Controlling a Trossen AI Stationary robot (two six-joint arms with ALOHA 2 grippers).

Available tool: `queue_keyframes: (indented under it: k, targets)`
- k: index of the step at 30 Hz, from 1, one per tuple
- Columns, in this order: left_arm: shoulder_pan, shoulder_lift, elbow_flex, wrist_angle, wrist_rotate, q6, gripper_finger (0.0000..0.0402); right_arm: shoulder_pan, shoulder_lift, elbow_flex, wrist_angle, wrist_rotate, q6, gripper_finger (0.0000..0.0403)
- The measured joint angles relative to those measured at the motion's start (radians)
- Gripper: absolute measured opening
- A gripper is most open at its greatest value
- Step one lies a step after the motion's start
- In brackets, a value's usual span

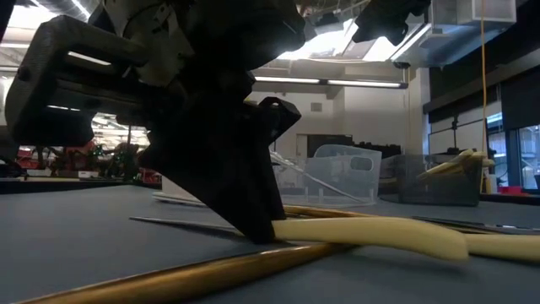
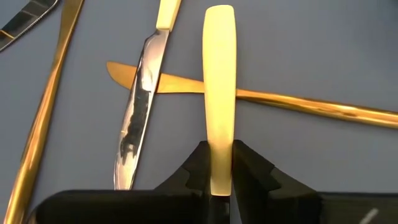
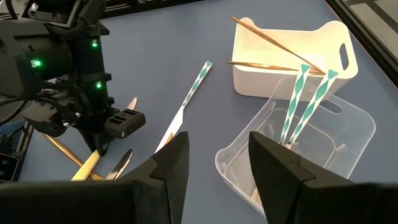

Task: Sort silverware by color (type)
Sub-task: Put the yellow knife into the black bin

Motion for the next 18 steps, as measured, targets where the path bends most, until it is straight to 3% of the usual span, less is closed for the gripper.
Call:
queue_keyframes:
  k: [8, 18]
  targets:
    - [0.004, -0.051, -0.002, -0.05, -0.044, -0.005, 0.0038, 0.0, 0.0, 0.0, -0.001, 0.0, 0.001, 0.0154]
    - [0.018, -0.182, 0.0, -0.127, -0.245, 0.003, 0.0038, 0.0, 0.0, 0.0, 0.0, -0.011, 0.098, 0.0154]
